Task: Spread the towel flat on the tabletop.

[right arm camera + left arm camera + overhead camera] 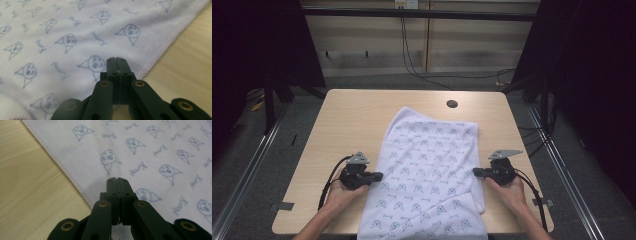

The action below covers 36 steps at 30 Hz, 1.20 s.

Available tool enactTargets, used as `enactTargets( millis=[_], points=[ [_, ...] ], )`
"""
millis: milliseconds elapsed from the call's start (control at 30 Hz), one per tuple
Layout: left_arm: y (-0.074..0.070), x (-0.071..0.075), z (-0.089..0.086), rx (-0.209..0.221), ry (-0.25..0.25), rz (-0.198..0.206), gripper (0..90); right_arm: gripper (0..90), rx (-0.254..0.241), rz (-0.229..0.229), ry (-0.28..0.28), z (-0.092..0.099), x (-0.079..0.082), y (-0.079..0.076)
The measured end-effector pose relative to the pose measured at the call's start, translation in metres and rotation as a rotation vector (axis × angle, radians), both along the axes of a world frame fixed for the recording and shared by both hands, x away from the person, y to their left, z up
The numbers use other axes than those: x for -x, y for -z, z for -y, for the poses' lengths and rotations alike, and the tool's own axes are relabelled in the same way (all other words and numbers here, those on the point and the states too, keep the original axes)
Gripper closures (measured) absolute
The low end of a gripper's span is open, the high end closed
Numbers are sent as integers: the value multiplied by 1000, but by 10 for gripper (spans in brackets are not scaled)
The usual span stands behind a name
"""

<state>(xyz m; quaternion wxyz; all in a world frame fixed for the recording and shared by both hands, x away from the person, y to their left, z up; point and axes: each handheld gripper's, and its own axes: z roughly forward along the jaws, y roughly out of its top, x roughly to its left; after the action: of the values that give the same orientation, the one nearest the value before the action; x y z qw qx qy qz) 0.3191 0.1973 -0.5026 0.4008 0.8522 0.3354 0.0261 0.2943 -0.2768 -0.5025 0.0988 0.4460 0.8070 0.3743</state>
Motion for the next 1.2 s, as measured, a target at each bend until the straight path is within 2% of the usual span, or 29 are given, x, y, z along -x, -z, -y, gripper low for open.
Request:
enactTargets(
  millis=[133,233,300,367,400,433,467,567,633,767,800,867,933,1000,1100,1167,1200],
  points=[
    [1,-4,-4,11,-41,12,845,900,4,11,10,-10,-22,-2],
    [2,-15,-6,22,-61,14,827,900,0,26,20,-15,-39,-3],
    [5,-25,-7,60,-87,7,801,900,-8,34,28,-17,-47,-3],
    [4,-33,-6,51,-106,2,783,900,-7,28,48,-17,-56,-2],
    [5,-35,-6,40,-124,20,786,900,-15,31,50,-17,-59,-2],
    [6,-36,-6,35,-125,30,866,900,-21,30,56,-18,-62,0],
    [6,-37,-8,42,-117,16,896,900,-6,16,53,-19,-62,2],
    [5,-32,-12,43,-95,-16,900,900,-10,0,25,-19,-53,2],
    [3,-20,-14,34,-65,-21,900,900,-12,-20,13,-16,-38,1],
    [2,4,-13,35,-7,-40,900,900,-8,-42,-18,-10,-5,-2],
    [0,14,-12,29,19,-57,900,900,-1,-39,-26,-9,1,-2],
    [-1,30,-11,19,64,-67,900,900,-18,-57,-45,-7,20,-3],
    [-3,46,-11,15,107,-90,900,900,-1,-63,-74,-8,42,-5],
    [-4,61,-11,13,145,-107,900,900,7,-75,-90,-7,55,-6],
    [-5,68,-11,20,174,-114,889,900,6,-84,-96,-5,68,-7],
    [-7,61,-10,57,151,-111,836,900,11,-87,-96,-3,68,-8],
    [-9,55,-10,78,128,-93,800,900,10,-91,-94,-2,67,-8]
  ],
)
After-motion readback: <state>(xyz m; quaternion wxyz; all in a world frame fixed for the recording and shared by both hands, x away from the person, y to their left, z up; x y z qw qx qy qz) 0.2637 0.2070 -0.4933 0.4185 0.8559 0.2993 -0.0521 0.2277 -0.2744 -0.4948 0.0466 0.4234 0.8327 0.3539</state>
